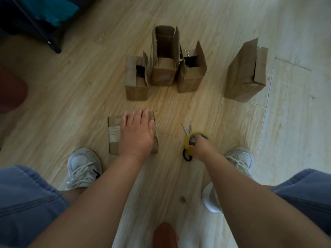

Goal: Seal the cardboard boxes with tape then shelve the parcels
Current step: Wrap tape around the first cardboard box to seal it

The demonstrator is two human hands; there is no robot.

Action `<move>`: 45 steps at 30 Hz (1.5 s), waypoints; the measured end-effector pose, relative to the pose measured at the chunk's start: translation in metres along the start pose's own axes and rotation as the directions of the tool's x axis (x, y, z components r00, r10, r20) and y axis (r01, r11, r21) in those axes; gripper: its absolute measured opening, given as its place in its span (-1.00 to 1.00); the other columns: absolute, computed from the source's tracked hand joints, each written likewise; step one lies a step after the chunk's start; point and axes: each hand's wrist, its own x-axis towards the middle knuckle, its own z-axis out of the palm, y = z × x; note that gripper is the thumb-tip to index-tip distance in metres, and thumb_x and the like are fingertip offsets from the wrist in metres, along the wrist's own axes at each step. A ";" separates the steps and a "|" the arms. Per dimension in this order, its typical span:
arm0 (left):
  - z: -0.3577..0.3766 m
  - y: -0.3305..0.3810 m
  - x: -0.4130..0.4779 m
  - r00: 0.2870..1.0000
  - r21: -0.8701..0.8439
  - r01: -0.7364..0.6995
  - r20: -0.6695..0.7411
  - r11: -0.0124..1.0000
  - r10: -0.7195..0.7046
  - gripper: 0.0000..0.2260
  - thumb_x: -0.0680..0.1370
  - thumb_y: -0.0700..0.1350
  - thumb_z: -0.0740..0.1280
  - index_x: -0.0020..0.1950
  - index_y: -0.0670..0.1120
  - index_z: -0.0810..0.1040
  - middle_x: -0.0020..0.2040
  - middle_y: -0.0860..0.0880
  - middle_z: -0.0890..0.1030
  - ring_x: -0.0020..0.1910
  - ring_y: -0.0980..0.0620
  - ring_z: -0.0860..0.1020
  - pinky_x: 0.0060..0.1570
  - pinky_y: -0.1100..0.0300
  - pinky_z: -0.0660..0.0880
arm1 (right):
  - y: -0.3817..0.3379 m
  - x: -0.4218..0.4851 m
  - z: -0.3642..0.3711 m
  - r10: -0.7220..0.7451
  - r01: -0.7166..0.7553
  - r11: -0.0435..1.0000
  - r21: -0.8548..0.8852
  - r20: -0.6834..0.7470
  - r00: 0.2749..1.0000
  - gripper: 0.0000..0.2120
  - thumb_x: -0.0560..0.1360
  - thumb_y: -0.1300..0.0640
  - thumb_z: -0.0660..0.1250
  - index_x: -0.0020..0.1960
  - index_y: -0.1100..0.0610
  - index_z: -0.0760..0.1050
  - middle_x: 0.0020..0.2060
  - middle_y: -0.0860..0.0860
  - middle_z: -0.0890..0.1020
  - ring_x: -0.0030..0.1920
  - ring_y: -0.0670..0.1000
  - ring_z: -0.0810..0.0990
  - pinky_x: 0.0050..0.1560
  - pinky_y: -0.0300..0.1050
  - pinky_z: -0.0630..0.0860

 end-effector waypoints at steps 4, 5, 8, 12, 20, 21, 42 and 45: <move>-0.009 0.004 0.004 0.997 -0.084 0.036 0.072 0.996 -0.030 -0.55 0.70 -0.03 -0.06 0.56 -0.15 0.21 0.53 -0.10 0.29 0.54 -0.03 0.17 0.55 0.01 -0.14 | -0.011 -0.017 -0.016 -0.037 0.053 0.996 0.074 -0.195 0.980 -0.68 0.66 0.17 0.15 0.39 0.14 0.43 0.08 0.11 0.60 0.00 0.12 0.59 -0.11 -0.06 0.49; -0.013 0.004 0.006 0.995 -0.138 0.049 0.093 0.989 -0.036 -0.57 0.71 -0.06 -0.04 0.57 -0.14 0.18 0.55 -0.08 0.25 0.55 -0.01 0.13 0.55 0.02 -0.15 | -0.019 -0.026 -0.019 -0.072 0.101 0.987 0.126 -0.218 0.973 -0.65 0.67 0.14 0.14 0.44 0.11 0.40 0.15 0.11 0.60 0.05 0.11 0.59 -0.07 -0.06 0.50; -0.026 0.004 0.008 0.990 -0.347 0.130 0.103 0.929 -0.100 -0.57 0.70 -0.14 0.04 0.59 -0.08 0.16 0.60 -0.01 0.13 0.57 0.01 0.07 0.56 0.04 -0.03 | -0.048 -0.048 -0.028 -0.200 0.267 0.936 0.229 -0.278 0.940 -0.63 0.69 0.06 0.14 0.46 0.08 0.42 0.31 0.08 0.57 0.27 0.10 0.55 0.24 -0.01 0.49; -0.038 -0.016 -0.008 0.955 -0.326 0.276 -0.018 0.904 -0.298 -0.55 0.67 -0.15 0.13 0.58 -0.11 0.20 0.59 -0.05 0.15 0.56 -0.04 0.10 0.53 0.08 0.04 | -0.080 -0.078 -0.023 -0.307 0.409 0.859 0.308 -0.330 0.893 -0.64 0.67 0.03 0.21 0.41 0.09 0.49 0.29 0.02 0.60 0.30 0.01 0.53 0.23 -0.15 0.41; -0.025 -0.029 -0.032 0.905 -0.425 0.426 0.205 0.799 -0.374 -0.44 0.71 -0.01 0.00 0.61 -0.14 -0.20 0.61 -0.04 -0.24 0.60 0.00 -0.12 0.52 0.16 -0.11 | -0.091 -0.097 0.024 -0.367 0.446 0.776 0.446 -0.254 0.895 -0.53 0.66 0.11 0.21 0.56 -0.02 0.29 0.28 -0.07 0.56 0.28 -0.03 0.52 0.18 -0.19 0.43; -0.025 -0.029 -0.031 0.905 -0.422 0.426 0.209 0.800 -0.372 -0.44 0.71 -0.01 0.00 0.61 -0.14 -0.21 0.61 -0.05 -0.25 0.60 0.00 -0.13 0.52 0.16 -0.12 | -0.089 -0.096 0.027 -0.368 0.443 0.762 0.473 -0.246 0.897 -0.51 0.67 0.11 0.21 0.58 -0.02 0.25 0.31 -0.07 0.55 0.30 -0.04 0.51 0.20 -0.21 0.41; -0.067 -0.026 -0.024 0.736 -0.802 0.597 0.544 0.008 -0.404 -0.48 0.51 -0.41 0.05 0.40 -0.10 0.47 -0.10 0.03 0.53 -0.16 0.12 0.46 -0.19 0.20 0.42 | -0.065 -0.076 -0.001 -0.195 0.215 0.694 0.687 -0.108 0.975 -0.72 0.70 -0.01 0.13 0.30 0.03 0.51 -0.02 0.00 0.61 0.09 0.12 0.62 -0.05 -0.05 0.62; -0.061 -0.032 -0.030 0.740 -0.764 0.640 0.581 0.088 -0.339 -0.40 0.45 -0.47 0.13 0.47 -0.15 0.39 0.08 -0.04 0.56 0.06 0.01 0.52 0.04 0.09 0.52 | -0.061 -0.076 -0.007 -0.160 0.216 0.698 0.683 -0.145 0.976 -0.70 0.69 -0.06 0.13 0.23 0.06 0.52 0.01 0.04 0.63 0.05 0.10 0.63 -0.18 -0.16 0.56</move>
